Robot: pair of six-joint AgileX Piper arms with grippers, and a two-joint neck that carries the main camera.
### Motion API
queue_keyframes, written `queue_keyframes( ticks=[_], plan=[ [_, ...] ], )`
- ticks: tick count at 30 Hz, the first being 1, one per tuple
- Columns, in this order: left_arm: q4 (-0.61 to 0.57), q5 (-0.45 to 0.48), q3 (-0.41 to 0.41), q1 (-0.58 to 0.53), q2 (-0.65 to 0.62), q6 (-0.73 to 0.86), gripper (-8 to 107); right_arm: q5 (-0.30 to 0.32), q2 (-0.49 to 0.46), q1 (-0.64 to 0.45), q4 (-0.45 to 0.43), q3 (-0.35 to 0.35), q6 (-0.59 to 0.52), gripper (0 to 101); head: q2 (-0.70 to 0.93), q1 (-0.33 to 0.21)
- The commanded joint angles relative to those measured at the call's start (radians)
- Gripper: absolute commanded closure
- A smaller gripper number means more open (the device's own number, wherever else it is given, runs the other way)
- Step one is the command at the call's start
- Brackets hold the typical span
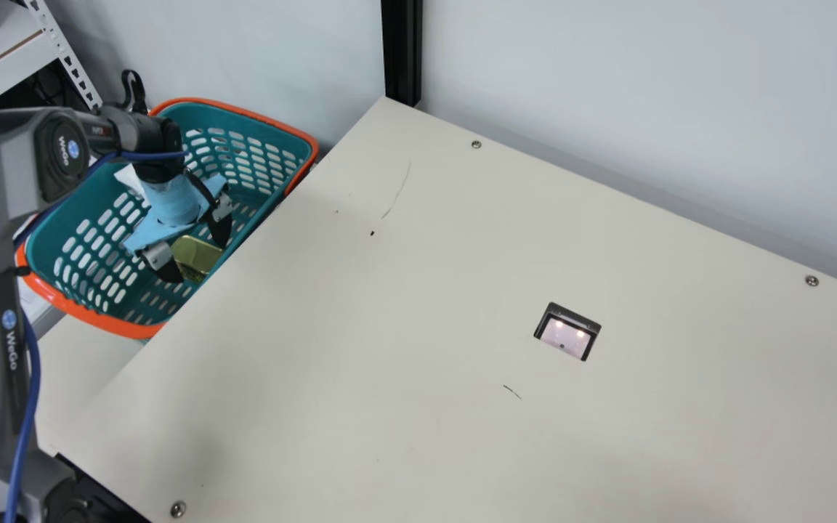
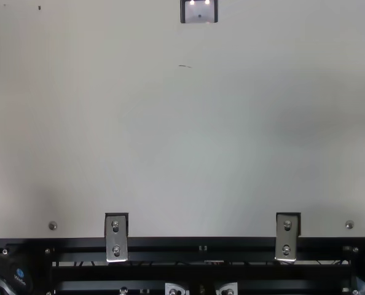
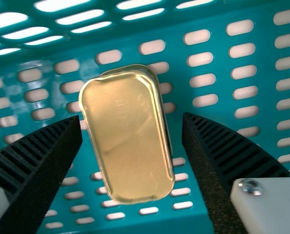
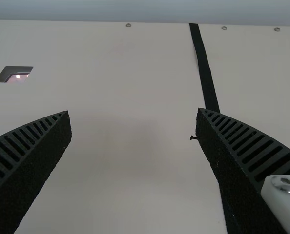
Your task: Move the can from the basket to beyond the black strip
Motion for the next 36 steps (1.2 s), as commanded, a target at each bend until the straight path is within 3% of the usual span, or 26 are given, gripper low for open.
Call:
queue_keyframes(
  ticks=[1,3,4,5,11,16,28,36],
  plan=[
    [-0.006,-0.014,-0.003,-0.001,0.008,-0.002,9,0.000,0.000,0.000,0.000,0.000,0.000,0,0.014,-0.031],
    [-0.012,-0.030,-0.004,-0.001,0.016,-0.002,9,0.000,0.000,0.000,0.000,0.000,0.000,0,0.014,-0.031],
    [-0.016,-0.039,-0.005,-0.001,0.020,0.000,62,0.000,0.000,0.000,0.000,0.000,0.000,0,0.014,-0.031],
    [-0.022,-0.050,-0.005,0.000,0.023,0.003,89,0.000,0.000,0.000,0.000,0.000,0.000,0,0.014,-0.031],
    [-0.073,-0.113,0.030,0.004,-0.008,0.056,89,0.000,0.000,0.000,0.000,0.000,0.000,0,0.014,-0.031],
    [-0.119,-0.175,0.118,0.000,-0.119,0.134,89,0.000,0.000,0.000,0.000,0.000,0.000,0,0.014,-0.031],
    [-0.129,-0.314,0.397,-0.010,-0.582,0.300,89,0.000,0.000,0.000,0.000,0.000,0.000,0,0.014,-0.031],
    [-0.039,-0.347,0.497,-0.019,-0.899,0.327,89,0.000,0.000,0.000,0.000,0.000,0.000,0,0.014,-0.031]
  ],
)
